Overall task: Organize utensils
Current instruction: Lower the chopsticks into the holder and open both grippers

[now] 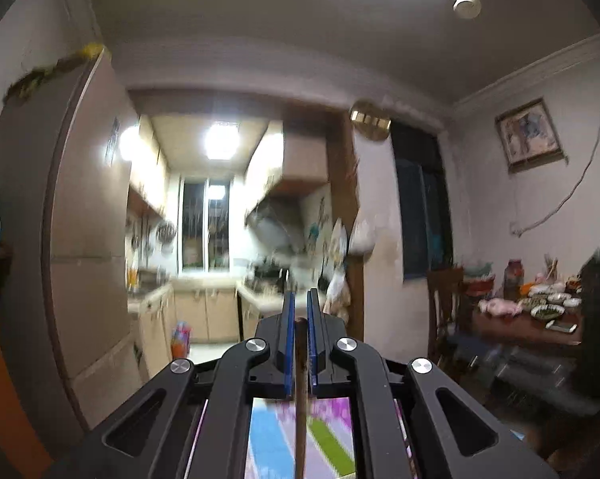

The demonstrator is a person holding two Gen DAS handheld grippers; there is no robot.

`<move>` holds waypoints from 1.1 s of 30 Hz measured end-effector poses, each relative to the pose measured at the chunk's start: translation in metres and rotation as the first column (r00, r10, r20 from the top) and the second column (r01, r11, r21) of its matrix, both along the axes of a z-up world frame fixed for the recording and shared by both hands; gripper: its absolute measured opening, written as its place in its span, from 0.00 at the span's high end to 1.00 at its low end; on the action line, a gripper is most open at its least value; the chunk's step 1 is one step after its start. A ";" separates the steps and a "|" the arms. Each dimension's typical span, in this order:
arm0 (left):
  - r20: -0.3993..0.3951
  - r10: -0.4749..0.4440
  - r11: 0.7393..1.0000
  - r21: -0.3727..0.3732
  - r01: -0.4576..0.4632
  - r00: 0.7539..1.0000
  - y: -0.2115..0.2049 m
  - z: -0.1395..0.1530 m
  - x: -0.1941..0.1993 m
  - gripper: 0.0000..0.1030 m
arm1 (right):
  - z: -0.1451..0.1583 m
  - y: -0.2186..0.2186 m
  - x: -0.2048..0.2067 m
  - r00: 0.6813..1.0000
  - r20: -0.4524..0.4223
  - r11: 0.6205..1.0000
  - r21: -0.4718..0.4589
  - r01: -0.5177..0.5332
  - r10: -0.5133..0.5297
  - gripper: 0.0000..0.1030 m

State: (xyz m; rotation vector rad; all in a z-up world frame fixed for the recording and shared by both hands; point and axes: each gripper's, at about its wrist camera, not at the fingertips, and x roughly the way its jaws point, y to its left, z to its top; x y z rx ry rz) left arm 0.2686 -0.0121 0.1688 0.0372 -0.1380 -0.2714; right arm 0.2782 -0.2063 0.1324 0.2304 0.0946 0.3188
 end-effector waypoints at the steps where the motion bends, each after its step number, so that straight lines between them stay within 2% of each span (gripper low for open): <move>1: 0.026 -0.004 1.000 -0.006 0.005 1.000 0.000 0.008 -0.004 0.93 | 0.003 -0.002 0.000 1.000 0.007 1.000 0.009 -0.003 0.003 0.95; 4: 0.069 -0.017 0.999 -0.048 0.020 0.997 0.001 0.021 -0.004 0.93 | 0.006 -0.006 0.004 1.000 0.004 1.000 0.029 -0.002 0.002 0.95; 7: 0.053 -0.019 0.998 -0.061 0.022 0.998 -0.003 0.011 0.007 0.93 | -0.001 -0.006 0.009 1.000 -0.022 0.999 0.041 -0.004 0.005 0.95; 13: -0.044 0.017 1.000 -0.006 -0.018 0.999 -0.010 -0.049 0.040 0.93 | -0.017 -0.001 0.015 0.998 -0.060 0.997 0.079 -0.018 0.023 0.95; 21: -0.174 0.032 0.999 0.012 -0.030 0.984 0.003 -0.098 0.054 0.93 | -0.043 0.010 0.016 0.993 -0.112 0.999 0.036 -0.022 0.026 0.94; 22: -0.188 0.038 0.999 0.008 -0.037 0.981 0.006 -0.102 0.054 0.93 | -0.045 0.008 0.016 0.993 -0.119 1.000 0.028 -0.013 0.017 0.91; 24: -0.213 0.049 0.999 -0.004 -0.051 0.976 0.015 -0.106 0.053 0.93 | -0.044 0.004 0.012 0.994 -0.114 1.000 0.019 0.004 -0.002 0.75; 25: -0.213 0.052 0.999 -0.006 -0.054 0.976 0.019 -0.105 0.052 0.93 | -0.042 -0.001 0.008 0.995 -0.101 1.000 0.015 0.024 -0.022 0.61; 26: -0.212 0.058 0.998 -0.010 -0.061 0.976 0.023 -0.102 0.049 0.93 | -0.039 -0.005 0.004 0.995 -0.090 0.999 0.015 0.037 -0.036 0.57; 28: -0.201 0.069 0.997 -0.021 -0.075 0.977 0.032 -0.092 0.040 0.92 | -0.031 -0.017 -0.007 0.996 -0.061 0.998 0.010 0.059 -0.058 0.57; 30: -0.176 0.084 0.995 -0.047 -0.093 0.981 0.046 -0.075 0.023 0.84 | -0.020 -0.031 -0.024 0.995 -0.019 0.996 -0.006 0.093 -0.093 0.57; 32: -0.146 0.118 0.990 -0.056 -0.127 0.982 0.056 -0.060 0.000 0.59 | -0.010 -0.044 -0.041 0.992 0.012 0.991 -0.022 0.130 -0.129 0.54; 33: -0.128 0.145 0.987 -0.054 -0.153 0.981 0.062 -0.053 -0.017 0.52 | -0.006 -0.050 -0.052 0.988 0.024 0.988 -0.033 0.152 -0.151 0.50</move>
